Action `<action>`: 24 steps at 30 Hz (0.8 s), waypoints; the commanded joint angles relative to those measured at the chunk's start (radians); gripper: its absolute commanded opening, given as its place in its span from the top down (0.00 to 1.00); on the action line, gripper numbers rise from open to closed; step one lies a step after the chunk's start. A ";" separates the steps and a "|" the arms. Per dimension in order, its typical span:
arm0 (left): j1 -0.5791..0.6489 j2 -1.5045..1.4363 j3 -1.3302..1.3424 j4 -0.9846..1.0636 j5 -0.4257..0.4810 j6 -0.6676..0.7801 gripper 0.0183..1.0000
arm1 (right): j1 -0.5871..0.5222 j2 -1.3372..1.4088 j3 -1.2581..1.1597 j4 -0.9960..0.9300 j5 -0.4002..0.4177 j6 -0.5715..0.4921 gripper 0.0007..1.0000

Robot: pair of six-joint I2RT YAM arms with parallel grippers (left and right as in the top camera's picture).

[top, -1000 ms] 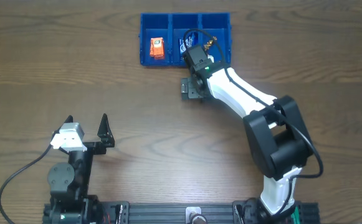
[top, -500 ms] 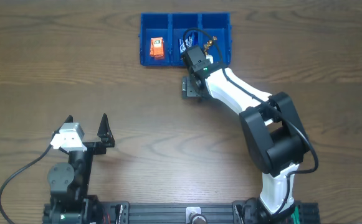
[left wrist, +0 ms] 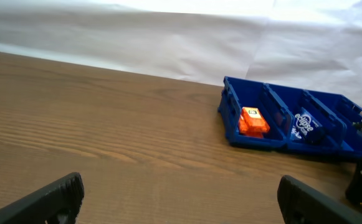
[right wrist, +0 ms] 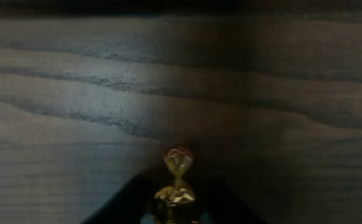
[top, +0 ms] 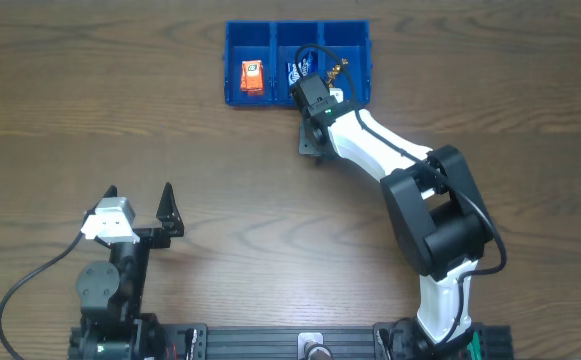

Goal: Sort Candies Into Trays

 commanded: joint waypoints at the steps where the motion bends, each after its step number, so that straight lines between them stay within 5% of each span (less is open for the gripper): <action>1: 0.007 -0.006 -0.014 -0.043 0.004 0.006 0.00 | -0.010 0.018 -0.003 -0.023 0.013 0.008 0.75; 7: 0.007 -0.006 -0.014 -0.043 0.004 0.006 0.00 | -0.014 0.016 -0.003 -0.023 0.013 0.008 0.96; 14: 0.007 -0.006 -0.014 -0.043 0.004 0.006 0.00 | -0.030 -0.143 0.006 -0.031 0.076 -0.001 0.96; 20: 0.007 -0.006 -0.014 -0.043 0.004 0.006 0.00 | -0.040 -0.325 0.154 -0.028 0.251 -0.132 0.96; 24: 0.007 -0.006 -0.014 -0.043 0.004 0.006 0.00 | -0.096 -0.299 0.283 0.019 0.239 -0.237 0.96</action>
